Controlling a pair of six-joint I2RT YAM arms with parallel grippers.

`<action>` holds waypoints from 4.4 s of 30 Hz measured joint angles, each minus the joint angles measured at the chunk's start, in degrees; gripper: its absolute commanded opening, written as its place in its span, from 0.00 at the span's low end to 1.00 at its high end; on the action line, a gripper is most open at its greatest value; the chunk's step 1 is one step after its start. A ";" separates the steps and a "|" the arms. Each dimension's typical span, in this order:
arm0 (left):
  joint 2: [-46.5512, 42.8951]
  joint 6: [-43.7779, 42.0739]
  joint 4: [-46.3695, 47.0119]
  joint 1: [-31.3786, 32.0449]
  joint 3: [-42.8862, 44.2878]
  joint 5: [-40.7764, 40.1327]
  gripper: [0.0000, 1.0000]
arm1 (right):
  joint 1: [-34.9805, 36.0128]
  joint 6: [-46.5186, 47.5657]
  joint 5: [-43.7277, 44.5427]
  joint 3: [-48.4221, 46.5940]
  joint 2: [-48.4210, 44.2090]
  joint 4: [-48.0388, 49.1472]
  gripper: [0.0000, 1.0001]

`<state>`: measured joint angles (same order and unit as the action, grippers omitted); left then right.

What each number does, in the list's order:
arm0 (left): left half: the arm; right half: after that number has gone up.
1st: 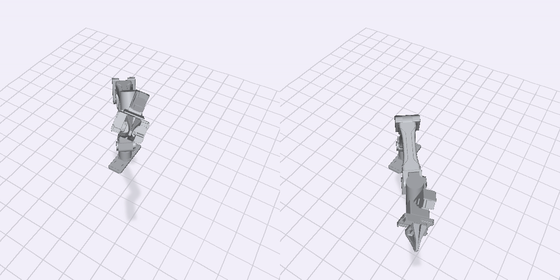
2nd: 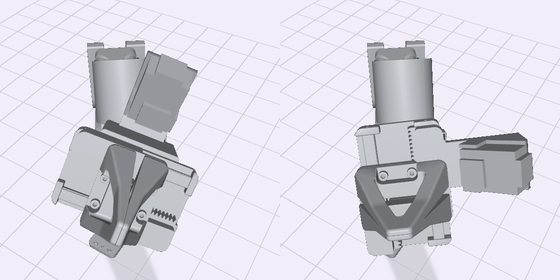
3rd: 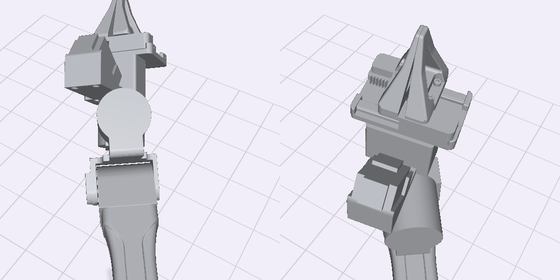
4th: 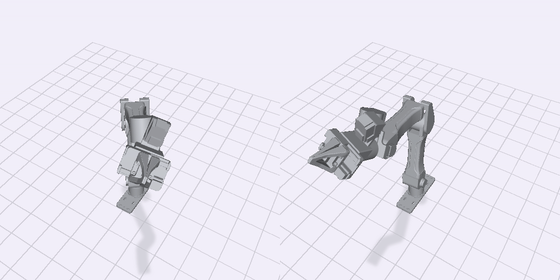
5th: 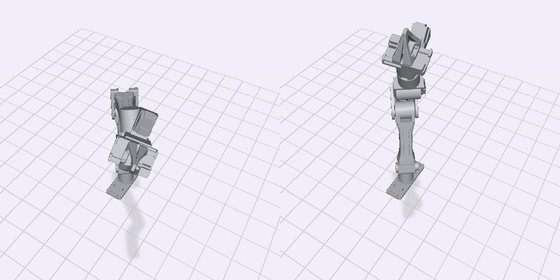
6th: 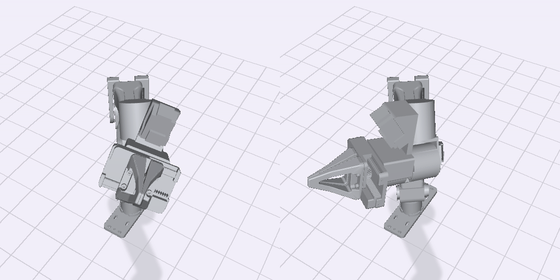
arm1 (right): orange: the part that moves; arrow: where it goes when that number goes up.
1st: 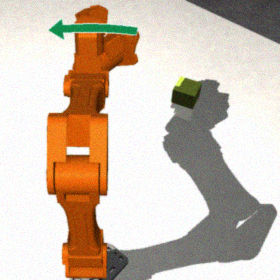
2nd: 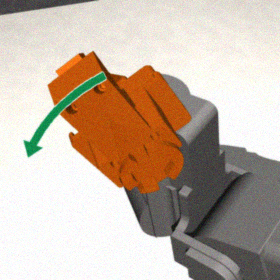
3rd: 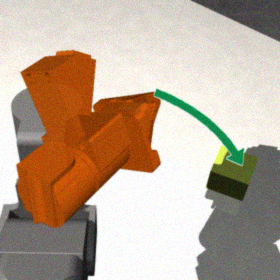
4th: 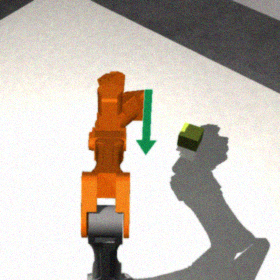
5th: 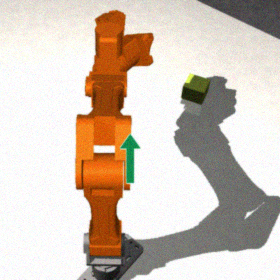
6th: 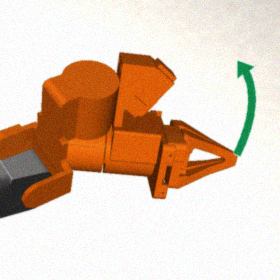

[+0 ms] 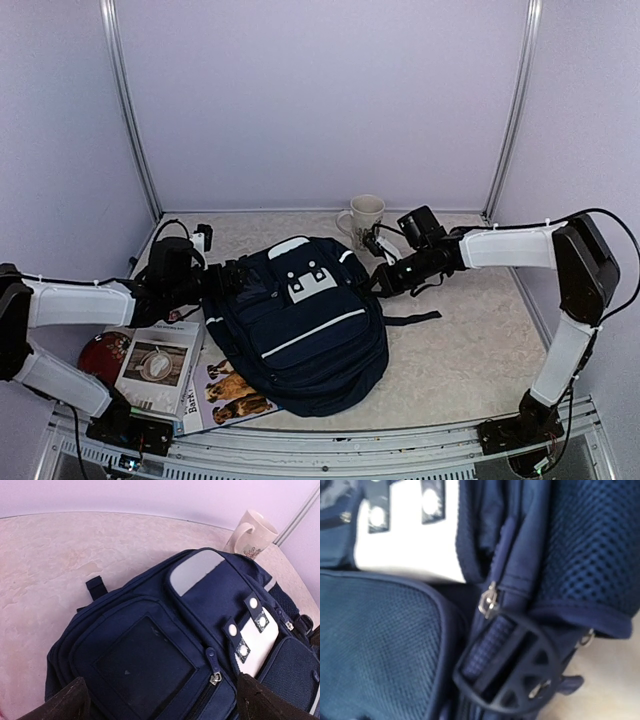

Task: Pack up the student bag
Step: Pick up the student bag from the center of the board, then pass from the right arm to the left, then grab the largest pocket of the student bag.

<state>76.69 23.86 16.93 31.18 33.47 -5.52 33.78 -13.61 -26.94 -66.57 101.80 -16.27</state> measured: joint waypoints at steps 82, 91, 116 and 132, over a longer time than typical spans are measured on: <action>21.79 -62.84 -61.29 9.55 70.47 31.36 0.00 | 1.49 51.91 -9.51 -34.42 -9.31 -30.10 0.00; 14.75 -51.63 -52.94 9.55 60.08 31.76 0.00 | 1.03 37.31 -0.17 -30.88 -9.99 -15.72 0.68; 13.70 -15.82 -37.38 13.94 53.18 26.91 0.00 | 22.34 -8.85 31.78 -14.56 -25.24 -5.84 0.41; 13.75 -12.70 -32.50 15.80 51.23 26.21 0.00 | 24.13 -17.75 45.72 -7.54 -20.48 0.76 0.41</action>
<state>90.43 11.16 -15.57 46.98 84.71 20.69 57.91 -31.35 18.79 -74.11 81.32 -15.51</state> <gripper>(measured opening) 0.027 0.390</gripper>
